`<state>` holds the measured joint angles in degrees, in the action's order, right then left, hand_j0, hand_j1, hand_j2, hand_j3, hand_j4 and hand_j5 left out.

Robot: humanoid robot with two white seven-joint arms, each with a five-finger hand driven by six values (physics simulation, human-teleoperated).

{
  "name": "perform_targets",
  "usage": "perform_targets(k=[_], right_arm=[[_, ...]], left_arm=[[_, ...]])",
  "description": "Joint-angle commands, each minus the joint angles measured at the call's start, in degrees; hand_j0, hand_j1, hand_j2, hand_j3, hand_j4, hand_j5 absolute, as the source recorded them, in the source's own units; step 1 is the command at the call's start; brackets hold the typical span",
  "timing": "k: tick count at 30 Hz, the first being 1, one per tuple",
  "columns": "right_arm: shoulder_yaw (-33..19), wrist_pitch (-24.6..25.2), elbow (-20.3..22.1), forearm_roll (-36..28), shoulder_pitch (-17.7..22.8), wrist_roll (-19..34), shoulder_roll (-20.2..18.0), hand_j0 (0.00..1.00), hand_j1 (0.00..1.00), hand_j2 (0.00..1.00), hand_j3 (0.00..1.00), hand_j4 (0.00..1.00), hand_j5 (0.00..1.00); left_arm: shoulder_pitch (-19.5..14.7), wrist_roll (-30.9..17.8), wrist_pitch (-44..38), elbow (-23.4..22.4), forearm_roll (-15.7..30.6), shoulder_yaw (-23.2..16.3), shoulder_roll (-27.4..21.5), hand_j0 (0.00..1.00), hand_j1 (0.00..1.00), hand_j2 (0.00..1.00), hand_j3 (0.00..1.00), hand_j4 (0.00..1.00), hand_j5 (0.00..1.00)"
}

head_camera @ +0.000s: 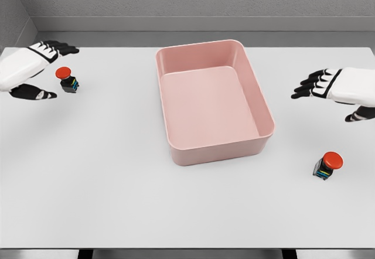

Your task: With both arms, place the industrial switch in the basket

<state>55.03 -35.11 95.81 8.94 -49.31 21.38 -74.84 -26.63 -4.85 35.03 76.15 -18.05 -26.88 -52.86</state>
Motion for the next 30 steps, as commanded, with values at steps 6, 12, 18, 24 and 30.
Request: perform_targets(k=[6,12,18,24,30], right_arm=[[1.3,0.1,0.0,-0.2,0.2,0.0,-0.2,1.00,1.00,1.00,1.00,1.00,1.00],[5.6,0.1,-0.5,0.0,1.1,-0.8,-3.9,1.00,1.00,1.00,1.00,1.00,1.00],[9.2,0.1,-0.3,0.4,1.8,-0.8,-4.6,1.00,1.00,1.00,1.00,1.00,1.00],[11.3,0.1,0.1,0.4,2.6,-0.7,-5.8,1.00,1.00,1.00,1.00,1.00,1.00],[13.1,0.1,2.9,0.4,2.8,-0.7,-5.7,1.00,1.00,1.00,1.00,1.00,1.00]], left_arm=[[-0.1,0.0,0.0,-0.2,0.4,-0.5,0.1,1.00,1.00,1.00,1.00,1.00,1.00],[-0.2,0.0,0.0,-3.1,0.2,-1.1,1.2,1.00,1.00,1.00,1.00,1.00,1.00],[-1.8,-2.0,0.0,-6.5,-2.7,-1.2,6.8,1.00,1.00,1.00,1.00,1.00,1.00],[-4.1,-2.6,0.0,-10.8,-2.7,-2.3,8.7,1.00,1.00,1.00,1.00,1.00,1.00],[-4.6,-2.6,0.0,-12.7,-2.8,-2.7,9.0,1.00,1.00,1.00,1.00,1.00,1.00]])
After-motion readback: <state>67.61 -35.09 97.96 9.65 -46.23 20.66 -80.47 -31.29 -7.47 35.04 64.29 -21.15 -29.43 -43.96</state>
